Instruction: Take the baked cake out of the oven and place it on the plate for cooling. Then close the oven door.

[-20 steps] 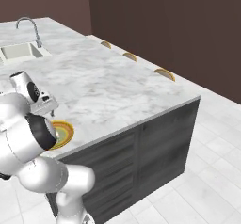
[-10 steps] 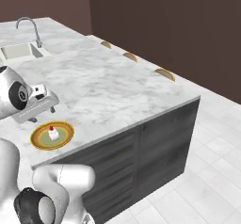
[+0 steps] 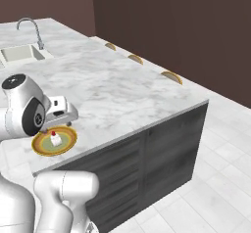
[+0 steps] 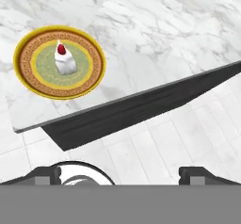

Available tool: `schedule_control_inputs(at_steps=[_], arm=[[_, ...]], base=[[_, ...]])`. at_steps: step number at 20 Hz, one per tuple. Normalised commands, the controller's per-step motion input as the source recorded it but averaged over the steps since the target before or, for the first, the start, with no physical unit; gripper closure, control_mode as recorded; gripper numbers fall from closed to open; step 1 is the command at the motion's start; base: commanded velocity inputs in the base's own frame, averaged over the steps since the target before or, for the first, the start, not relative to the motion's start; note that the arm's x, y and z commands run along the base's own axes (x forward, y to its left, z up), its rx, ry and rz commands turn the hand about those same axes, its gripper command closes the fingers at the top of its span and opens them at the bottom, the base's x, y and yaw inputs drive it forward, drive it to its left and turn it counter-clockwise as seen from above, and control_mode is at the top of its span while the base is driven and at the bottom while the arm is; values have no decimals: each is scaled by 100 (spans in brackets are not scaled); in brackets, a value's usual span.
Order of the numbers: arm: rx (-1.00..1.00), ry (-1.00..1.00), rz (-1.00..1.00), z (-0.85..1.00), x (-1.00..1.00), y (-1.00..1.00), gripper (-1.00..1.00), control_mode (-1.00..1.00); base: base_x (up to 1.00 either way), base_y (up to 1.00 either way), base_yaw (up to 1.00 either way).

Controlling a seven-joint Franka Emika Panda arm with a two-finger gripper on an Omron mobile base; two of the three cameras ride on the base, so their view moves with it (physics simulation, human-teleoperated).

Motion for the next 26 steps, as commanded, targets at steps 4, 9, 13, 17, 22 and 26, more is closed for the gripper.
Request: schedule_control_inputs(at_steps=[4,9,13,17,22,26], arm=[[4,0,-3,2,-14,-18,-100,-100],[1,0,0,0,0,-19,-100,-100],[0,-2,0,0,-38,-14,-100,-100],[0,0,0,0,0,0,-100,100],[0,0,0,0,0,0,-100,100],[0,0,0,0,0,0,-100,100]], base=[[0,0,0],[0,0,0],[0,0,0],[-100,-26,-9],[-100,-49,-30],[-59,-71,-51]])
